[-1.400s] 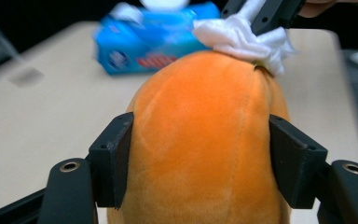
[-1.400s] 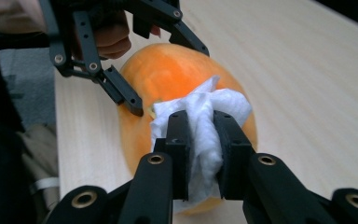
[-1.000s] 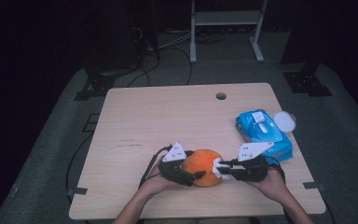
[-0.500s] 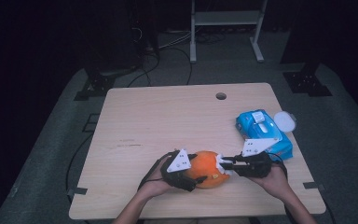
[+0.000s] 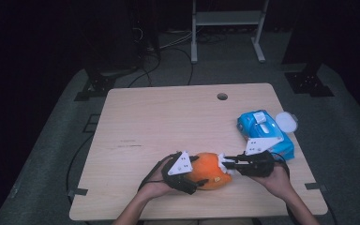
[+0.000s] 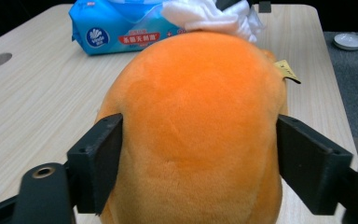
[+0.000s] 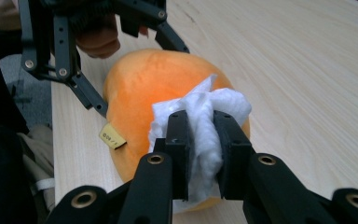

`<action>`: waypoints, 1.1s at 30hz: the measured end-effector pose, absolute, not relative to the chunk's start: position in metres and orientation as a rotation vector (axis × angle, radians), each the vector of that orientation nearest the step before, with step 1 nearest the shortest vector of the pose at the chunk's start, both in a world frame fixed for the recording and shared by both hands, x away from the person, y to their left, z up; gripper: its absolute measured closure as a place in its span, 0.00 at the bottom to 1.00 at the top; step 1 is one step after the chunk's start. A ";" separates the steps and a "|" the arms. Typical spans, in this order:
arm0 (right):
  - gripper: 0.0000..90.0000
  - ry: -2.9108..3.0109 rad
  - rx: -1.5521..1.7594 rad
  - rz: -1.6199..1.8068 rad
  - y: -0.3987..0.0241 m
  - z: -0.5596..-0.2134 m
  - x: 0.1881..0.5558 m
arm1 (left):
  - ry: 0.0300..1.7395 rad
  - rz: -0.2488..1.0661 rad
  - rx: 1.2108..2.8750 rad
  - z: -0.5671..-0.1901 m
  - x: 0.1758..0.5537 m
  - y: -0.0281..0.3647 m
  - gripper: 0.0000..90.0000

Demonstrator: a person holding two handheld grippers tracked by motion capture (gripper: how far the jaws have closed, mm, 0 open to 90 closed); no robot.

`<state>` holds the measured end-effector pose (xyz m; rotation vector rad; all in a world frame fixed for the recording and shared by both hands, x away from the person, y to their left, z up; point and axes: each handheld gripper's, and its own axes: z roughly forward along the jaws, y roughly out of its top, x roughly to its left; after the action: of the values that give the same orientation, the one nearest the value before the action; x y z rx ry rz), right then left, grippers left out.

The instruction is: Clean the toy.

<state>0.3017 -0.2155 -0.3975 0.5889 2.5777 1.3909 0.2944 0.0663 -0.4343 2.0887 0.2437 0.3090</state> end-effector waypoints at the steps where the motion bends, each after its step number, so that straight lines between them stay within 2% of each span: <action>1: 0.85 2.586 0.583 1.387 -0.214 -0.398 0.302 | 0.261 0.289 2.086 -0.433 0.296 0.068 0.20; 6: 0.85 2.618 0.573 1.373 -0.217 -0.405 0.299 | 0.374 0.196 2.039 -0.434 0.306 0.075 0.03; 8: 0.85 2.629 0.569 1.361 -0.220 -0.407 0.296 | 0.394 0.154 2.035 -0.436 0.308 0.077 0.04; 13: 0.85 2.615 0.574 1.340 -0.218 -0.406 0.292 | 0.398 0.158 2.042 -0.436 0.304 0.073 0.20; 20: 0.85 2.596 0.413 1.360 -0.184 -0.386 0.280 | 0.296 0.280 2.135 -0.430 0.289 0.057 0.24; 23: 0.85 2.578 0.426 1.336 -0.188 -0.388 0.282 | 0.315 0.259 2.103 -0.433 0.293 0.062 0.26; 30: 0.85 2.550 0.519 1.323 -0.205 -0.391 0.285 | 0.301 0.310 2.114 -0.430 0.291 0.054 0.25; 33: 0.85 2.559 0.477 1.297 -0.196 -0.390 0.283 | 0.309 0.281 2.088 -0.426 0.293 0.058 0.13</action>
<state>0.2826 -0.1962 -0.3899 0.4769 2.5592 1.2975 0.2934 0.0582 -0.4261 2.0881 0.3095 0.2810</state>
